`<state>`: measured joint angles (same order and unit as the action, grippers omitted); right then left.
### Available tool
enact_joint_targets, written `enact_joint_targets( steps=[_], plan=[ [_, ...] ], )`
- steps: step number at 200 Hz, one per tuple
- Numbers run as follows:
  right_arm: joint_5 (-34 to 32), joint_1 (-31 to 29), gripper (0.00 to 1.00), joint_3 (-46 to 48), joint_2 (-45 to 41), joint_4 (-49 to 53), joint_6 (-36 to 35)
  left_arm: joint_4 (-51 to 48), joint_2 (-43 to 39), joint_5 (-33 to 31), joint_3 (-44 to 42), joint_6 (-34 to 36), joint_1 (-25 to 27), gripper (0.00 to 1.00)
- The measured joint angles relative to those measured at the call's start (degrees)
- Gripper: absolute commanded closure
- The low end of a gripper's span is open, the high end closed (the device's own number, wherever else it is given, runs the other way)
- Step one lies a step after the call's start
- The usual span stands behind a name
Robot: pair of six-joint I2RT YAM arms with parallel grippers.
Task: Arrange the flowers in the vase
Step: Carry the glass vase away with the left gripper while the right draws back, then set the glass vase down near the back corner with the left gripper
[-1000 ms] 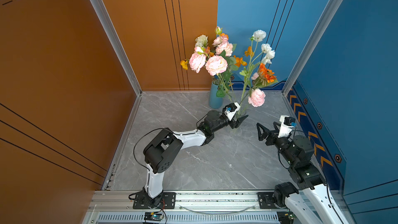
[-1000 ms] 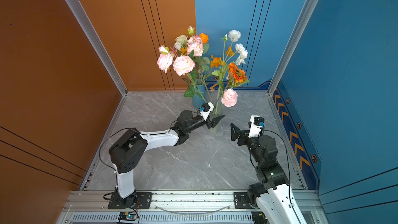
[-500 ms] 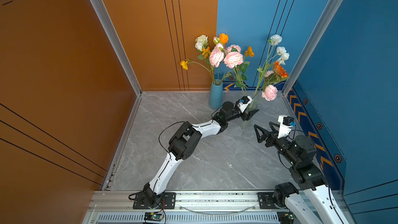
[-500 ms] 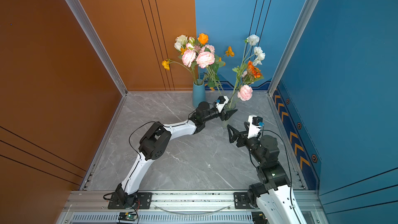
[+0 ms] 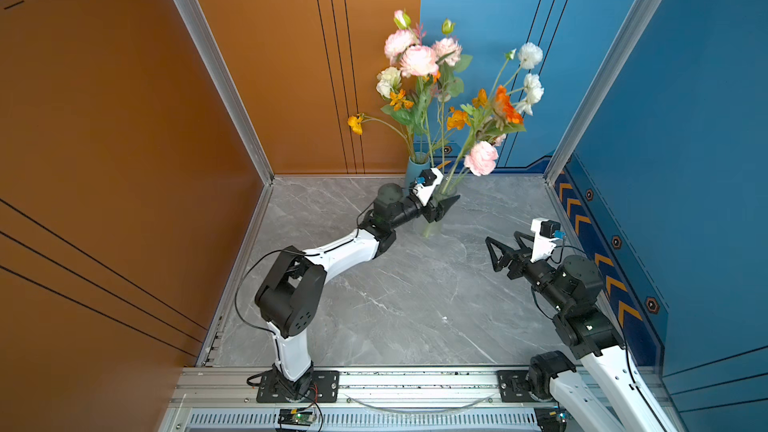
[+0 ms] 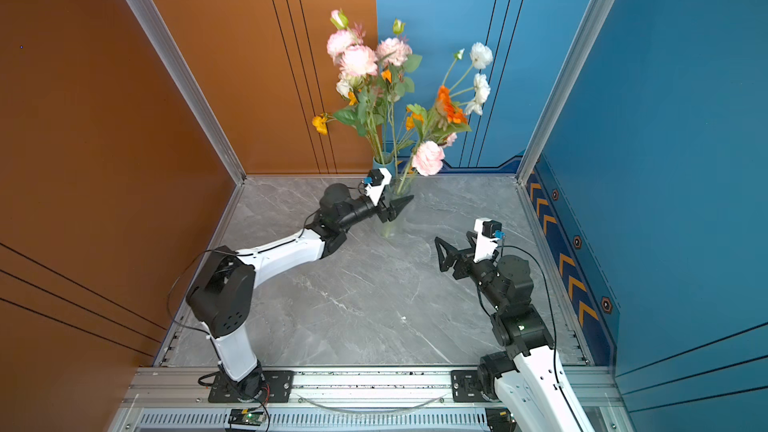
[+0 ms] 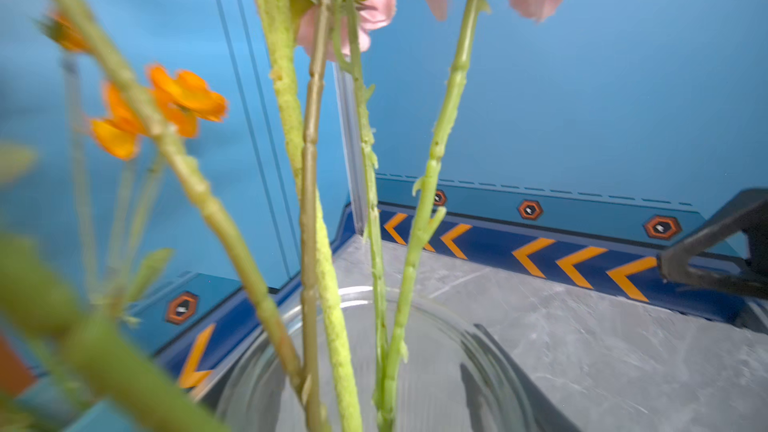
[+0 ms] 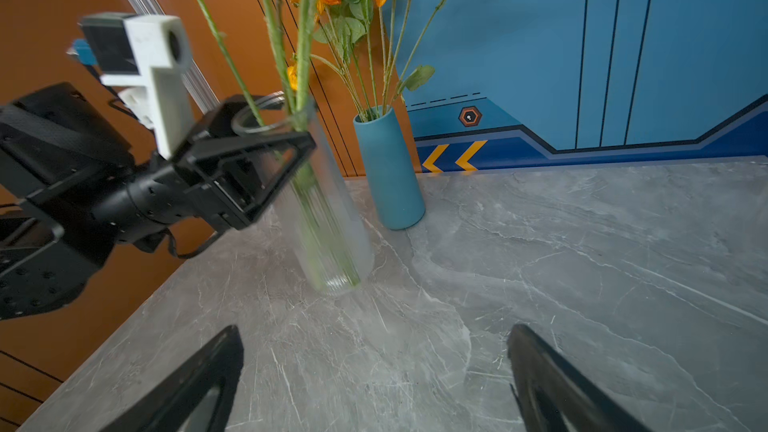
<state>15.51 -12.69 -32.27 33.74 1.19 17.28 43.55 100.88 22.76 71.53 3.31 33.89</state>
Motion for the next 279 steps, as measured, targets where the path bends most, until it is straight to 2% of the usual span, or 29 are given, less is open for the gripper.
enact_joint_targets(
  steps=[19, 44, 110, 135, 170, 216, 239, 279],
  plan=[
    [0.90, -0.09, 0.00, 0.00, 1.07, -1.20, 0.39, 1.25, -5.38, -1.73, -3.39, 1.20, -4.72, 0.75],
    [1.20, -1.79, 0.00, -0.11, 1.88, -2.47, 0.26, 1.66, -8.39, -3.52, -6.08, 1.90, -9.57, 0.75],
    [-0.52, -16.48, 0.00, -10.03, 14.10, -3.06, -5.18, 1.73, -8.96, -8.15, -9.86, 1.51, -21.20, 0.75],
    [-0.81, -20.72, 0.00, -12.61, 19.47, -3.78, -7.43, 6.78, -8.22, -9.68, -11.02, -1.42, -25.29, 0.76],
    [-1.05, -21.88, 0.00, -12.76, 22.56, -4.48, -8.15, 16.50, -5.14, -11.02, -12.39, -7.06, -30.34, 0.77],
    [-1.84, -22.03, 0.00, -12.74, 23.39, -6.14, -8.11, 22.91, -0.61, -13.84, -12.68, -8.52, -32.48, 0.77],
    [-1.84, -22.16, 0.00, -12.76, 24.00, -6.36, -8.11, 26.60, 4.63, -14.01, -12.50, -8.74, -32.48, 0.77],
    [-1.79, -22.23, 0.00, -13.14, 25.81, -6.36, -8.50, 26.88, 13.92, -13.31, -8.39, -7.58, -32.81, 0.79]
  ],
)
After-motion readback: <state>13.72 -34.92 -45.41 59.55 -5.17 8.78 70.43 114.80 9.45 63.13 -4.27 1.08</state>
